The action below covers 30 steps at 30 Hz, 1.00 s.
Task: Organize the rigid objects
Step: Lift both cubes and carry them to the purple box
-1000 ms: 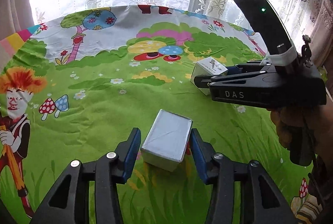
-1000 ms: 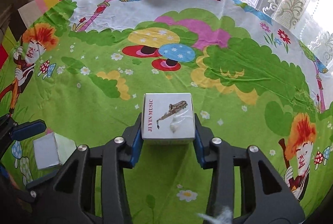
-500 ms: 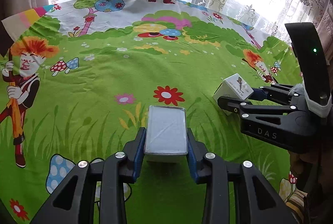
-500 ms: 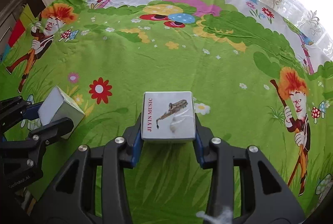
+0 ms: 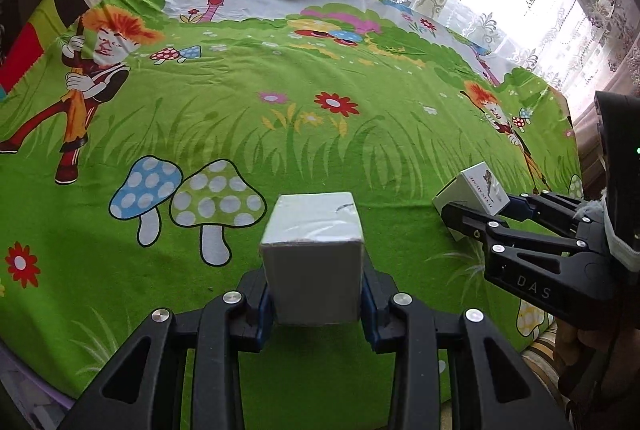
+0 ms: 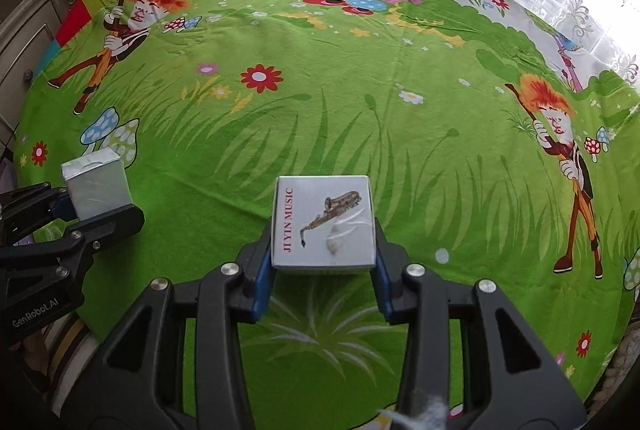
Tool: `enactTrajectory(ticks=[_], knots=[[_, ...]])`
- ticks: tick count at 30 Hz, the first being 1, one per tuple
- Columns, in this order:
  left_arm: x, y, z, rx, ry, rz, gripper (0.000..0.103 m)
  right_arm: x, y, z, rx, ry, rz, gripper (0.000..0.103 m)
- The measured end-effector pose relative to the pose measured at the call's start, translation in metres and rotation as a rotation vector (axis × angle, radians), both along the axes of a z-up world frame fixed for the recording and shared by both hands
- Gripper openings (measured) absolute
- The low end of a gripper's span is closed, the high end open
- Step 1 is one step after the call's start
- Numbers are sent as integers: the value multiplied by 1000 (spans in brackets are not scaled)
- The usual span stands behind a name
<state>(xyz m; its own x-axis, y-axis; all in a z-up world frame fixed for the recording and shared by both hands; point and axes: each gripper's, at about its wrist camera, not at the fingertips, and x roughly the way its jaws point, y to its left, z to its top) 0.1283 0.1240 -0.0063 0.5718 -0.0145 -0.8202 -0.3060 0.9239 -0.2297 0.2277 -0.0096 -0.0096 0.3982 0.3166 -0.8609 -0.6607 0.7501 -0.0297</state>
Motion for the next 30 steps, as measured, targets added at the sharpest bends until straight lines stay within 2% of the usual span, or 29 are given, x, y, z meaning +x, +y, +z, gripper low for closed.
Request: enactTrajectory(ticks=[14, 30], knots=[[-41, -19, 9, -16, -31, 8, 36, -44, -10, 6, 30, -8, 10, 45], [-76, -25, 24, -35, -67, 32, 36, -86, -14, 16, 61, -1, 76, 45]])
